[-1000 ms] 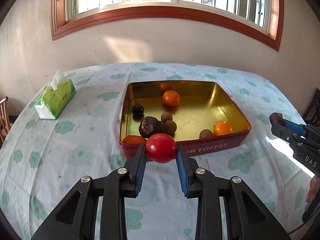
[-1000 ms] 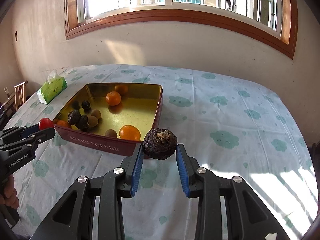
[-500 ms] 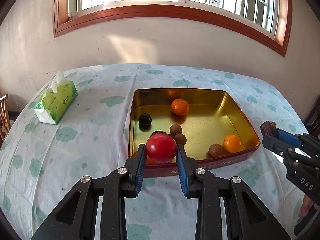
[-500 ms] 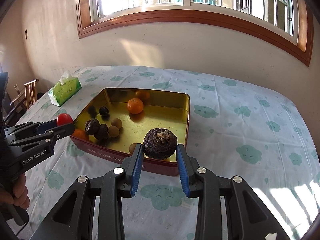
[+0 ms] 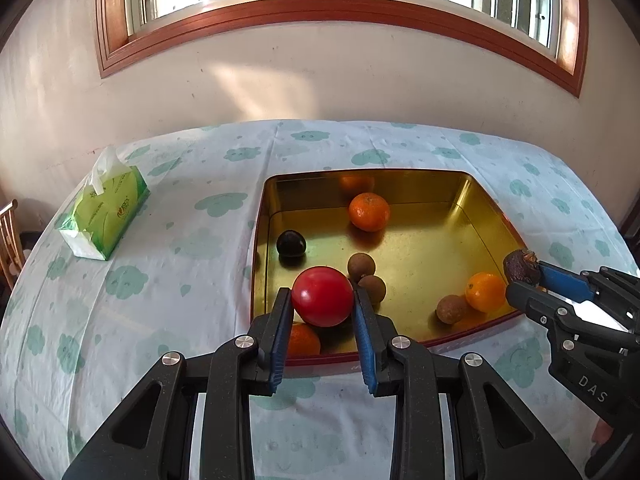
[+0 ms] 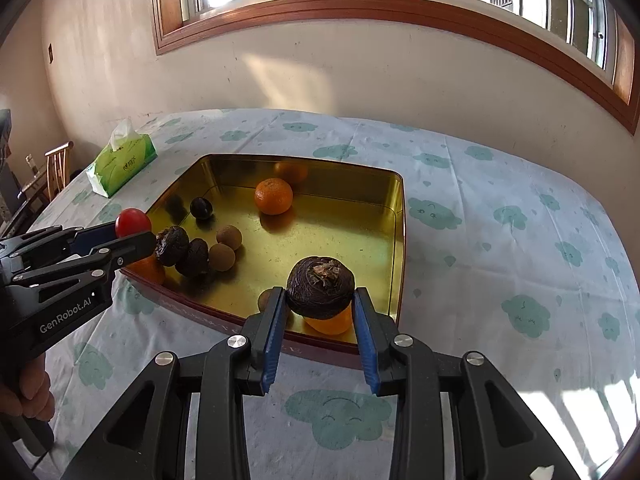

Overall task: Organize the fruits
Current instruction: 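Lower the wrinkled fruit into the tin with the right tool while the left drops the tomato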

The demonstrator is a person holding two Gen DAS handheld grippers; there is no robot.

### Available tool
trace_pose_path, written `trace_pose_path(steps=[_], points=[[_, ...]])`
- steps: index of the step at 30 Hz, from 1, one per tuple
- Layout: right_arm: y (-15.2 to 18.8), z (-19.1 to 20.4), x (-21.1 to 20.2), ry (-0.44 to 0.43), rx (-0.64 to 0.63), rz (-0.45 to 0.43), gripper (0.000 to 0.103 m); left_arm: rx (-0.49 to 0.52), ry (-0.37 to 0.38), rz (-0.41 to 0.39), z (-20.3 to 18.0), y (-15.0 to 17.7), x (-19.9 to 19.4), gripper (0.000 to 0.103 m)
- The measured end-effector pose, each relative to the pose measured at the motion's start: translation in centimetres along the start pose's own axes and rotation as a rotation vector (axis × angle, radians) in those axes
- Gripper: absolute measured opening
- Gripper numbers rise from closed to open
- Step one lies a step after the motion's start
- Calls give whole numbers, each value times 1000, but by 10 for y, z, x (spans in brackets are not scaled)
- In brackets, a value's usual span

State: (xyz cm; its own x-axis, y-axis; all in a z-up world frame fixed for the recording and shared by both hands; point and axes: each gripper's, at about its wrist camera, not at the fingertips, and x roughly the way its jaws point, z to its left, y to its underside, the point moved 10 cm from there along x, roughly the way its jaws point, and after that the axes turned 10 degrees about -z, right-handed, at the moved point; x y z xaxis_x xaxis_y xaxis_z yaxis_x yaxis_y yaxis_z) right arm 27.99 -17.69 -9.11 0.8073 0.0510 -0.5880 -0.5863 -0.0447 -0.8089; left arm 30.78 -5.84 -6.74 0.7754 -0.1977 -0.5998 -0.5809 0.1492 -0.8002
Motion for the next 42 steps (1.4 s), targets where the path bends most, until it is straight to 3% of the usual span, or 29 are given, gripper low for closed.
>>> trace_pose_path(steps=[23,40,42], points=[[6,-6,27,23,35,39,31,-24,7,65,-5,13,34,31],[7,-7,31,22,43,41,32,-39,40,59,-4,15,38,32],[7,-8,32,26,42,42,38,-41,48,60,-4,16,38,32]])
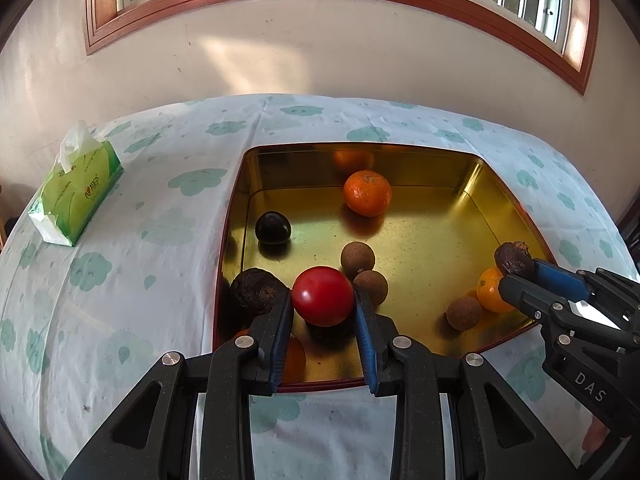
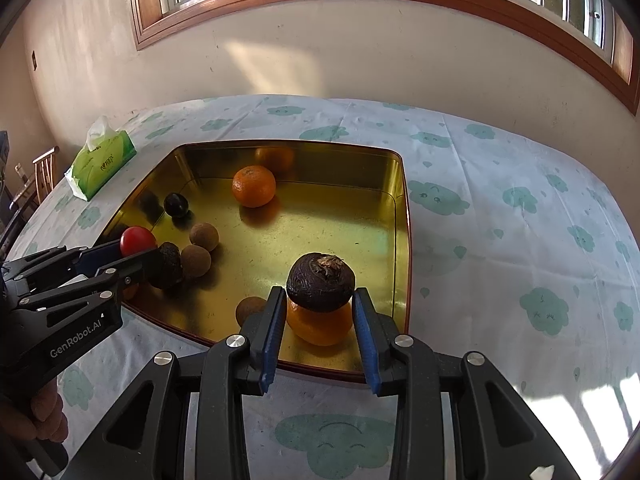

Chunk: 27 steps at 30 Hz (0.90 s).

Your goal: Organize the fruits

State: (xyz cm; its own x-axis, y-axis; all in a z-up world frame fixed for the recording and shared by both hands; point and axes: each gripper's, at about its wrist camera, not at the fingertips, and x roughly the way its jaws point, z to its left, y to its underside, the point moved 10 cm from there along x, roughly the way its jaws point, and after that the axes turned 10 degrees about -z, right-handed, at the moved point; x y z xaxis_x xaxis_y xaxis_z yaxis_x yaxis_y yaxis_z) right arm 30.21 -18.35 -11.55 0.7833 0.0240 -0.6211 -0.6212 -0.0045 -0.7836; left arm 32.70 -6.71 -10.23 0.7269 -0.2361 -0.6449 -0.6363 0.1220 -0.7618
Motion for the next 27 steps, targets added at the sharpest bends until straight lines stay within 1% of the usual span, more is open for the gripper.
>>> trace_pose_path(steps=[2,4,7,10,12,13,14,15,17,21,25,27], points=[[0,1,0,-7,3,-2,42,-4,8,4,0,0,0,32],[0,1,0,0,-4,-4,43,-4,12,6,0,0,-1,33],[-1,3,-3,-2,-7,-10,47,6,10,5,-1,0,-3,34],[0,5,-7,0,-8,-16,50,14,4,4,-3,0,-7,37],[-1,5,-11,-1,-4,-19,51,10,-9,-4,-1,0,-11,41],[0,6,-13,-1,-7,-20,52,7,-10,-6,-1,0,-14,42],[0,6,-16,3,-11,-24,57,5,-10,-9,-2,0,-17,42],[0,7,-19,8,-12,-29,59,5,-13,-12,-2,0,-20,43],[-1,8,-26,7,-9,-38,60,9,-17,-20,-2,1,-27,44],[2,9,-40,20,12,-49,69,2,-46,-37,1,5,-43,45],[10,12,-53,24,23,-45,73,-12,-77,-31,6,15,-57,46],[15,14,-60,24,31,-46,78,-15,-80,-23,6,22,-63,47]])
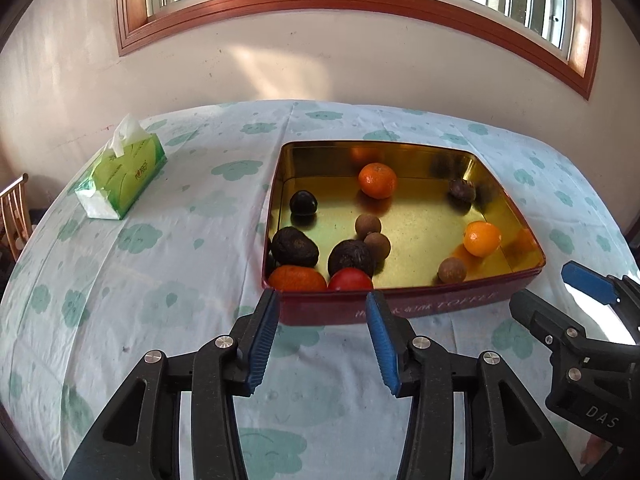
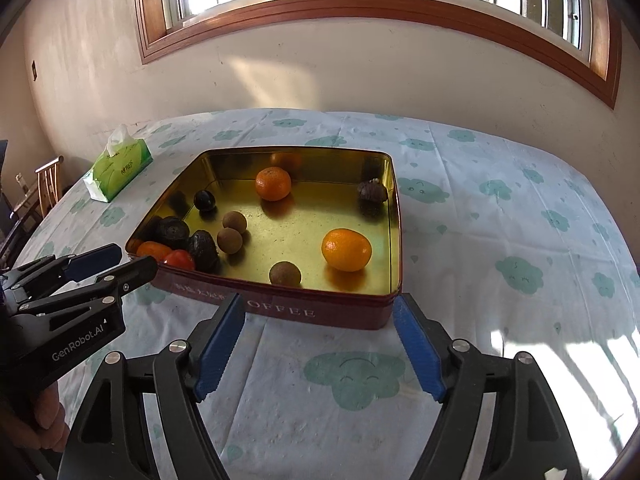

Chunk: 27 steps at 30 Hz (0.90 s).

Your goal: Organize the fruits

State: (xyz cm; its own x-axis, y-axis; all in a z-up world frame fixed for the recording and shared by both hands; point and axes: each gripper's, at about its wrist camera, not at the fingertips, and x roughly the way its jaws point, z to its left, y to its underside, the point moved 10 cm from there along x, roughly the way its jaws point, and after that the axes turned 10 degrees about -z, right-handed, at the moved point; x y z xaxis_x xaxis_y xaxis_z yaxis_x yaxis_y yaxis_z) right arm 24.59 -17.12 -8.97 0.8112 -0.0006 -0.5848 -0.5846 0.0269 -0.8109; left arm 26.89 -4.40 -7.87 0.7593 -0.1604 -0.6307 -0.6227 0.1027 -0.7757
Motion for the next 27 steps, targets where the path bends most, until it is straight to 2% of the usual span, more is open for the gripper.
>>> trace_pose_path(steps=[3,10,27], points=[[7,1,-9,15,0,14,89,4,-21,3,2,10,-11,50],[22,4,-27,60,-59,22,98,12,-51,1,6,24,-28,55],[36,9,-35,60,-63,44,100,9,-62,17,5,36,-38,58]])
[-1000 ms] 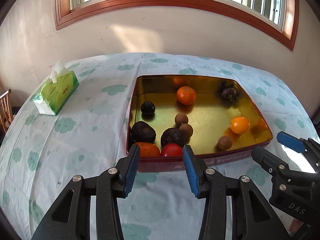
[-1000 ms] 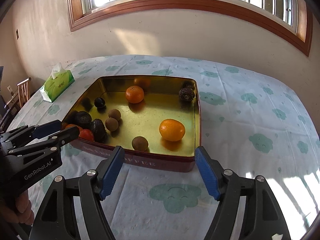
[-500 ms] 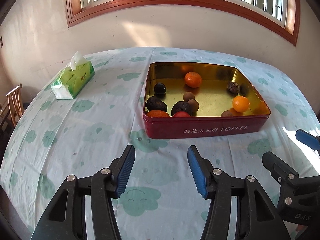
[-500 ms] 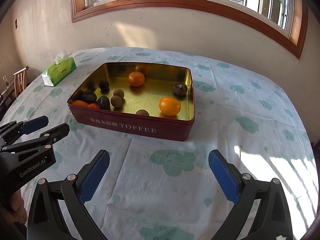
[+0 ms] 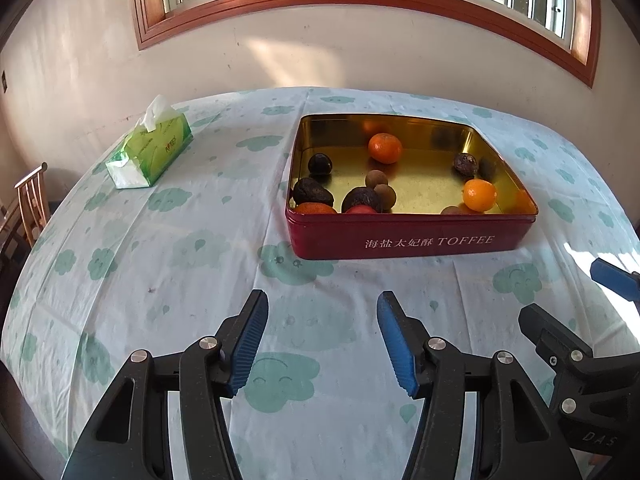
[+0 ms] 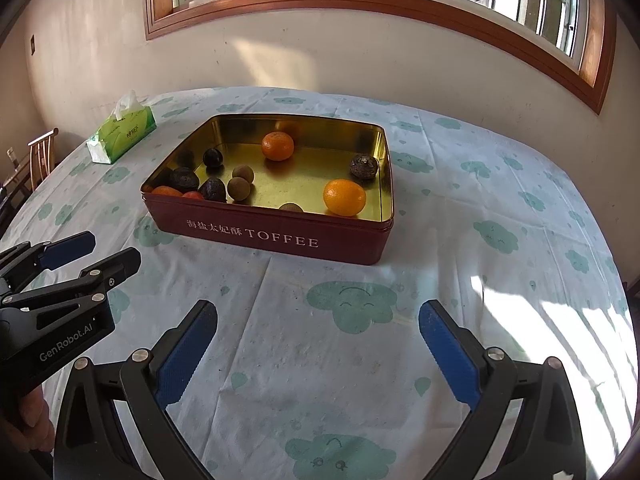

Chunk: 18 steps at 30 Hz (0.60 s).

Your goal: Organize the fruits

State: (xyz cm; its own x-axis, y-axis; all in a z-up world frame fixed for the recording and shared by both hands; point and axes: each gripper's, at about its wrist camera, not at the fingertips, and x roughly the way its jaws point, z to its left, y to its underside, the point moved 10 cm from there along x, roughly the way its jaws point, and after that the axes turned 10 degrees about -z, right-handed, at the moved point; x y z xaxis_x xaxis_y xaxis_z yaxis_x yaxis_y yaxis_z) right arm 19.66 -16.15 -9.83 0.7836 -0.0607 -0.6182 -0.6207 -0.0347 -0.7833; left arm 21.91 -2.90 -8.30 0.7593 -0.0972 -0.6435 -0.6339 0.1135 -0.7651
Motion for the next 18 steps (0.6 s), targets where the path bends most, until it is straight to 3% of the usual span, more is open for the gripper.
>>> trace_pose_path(steps=[18], points=[[4,1,4,-7,6,18,100,-5,5,11,1,3,2,58]])
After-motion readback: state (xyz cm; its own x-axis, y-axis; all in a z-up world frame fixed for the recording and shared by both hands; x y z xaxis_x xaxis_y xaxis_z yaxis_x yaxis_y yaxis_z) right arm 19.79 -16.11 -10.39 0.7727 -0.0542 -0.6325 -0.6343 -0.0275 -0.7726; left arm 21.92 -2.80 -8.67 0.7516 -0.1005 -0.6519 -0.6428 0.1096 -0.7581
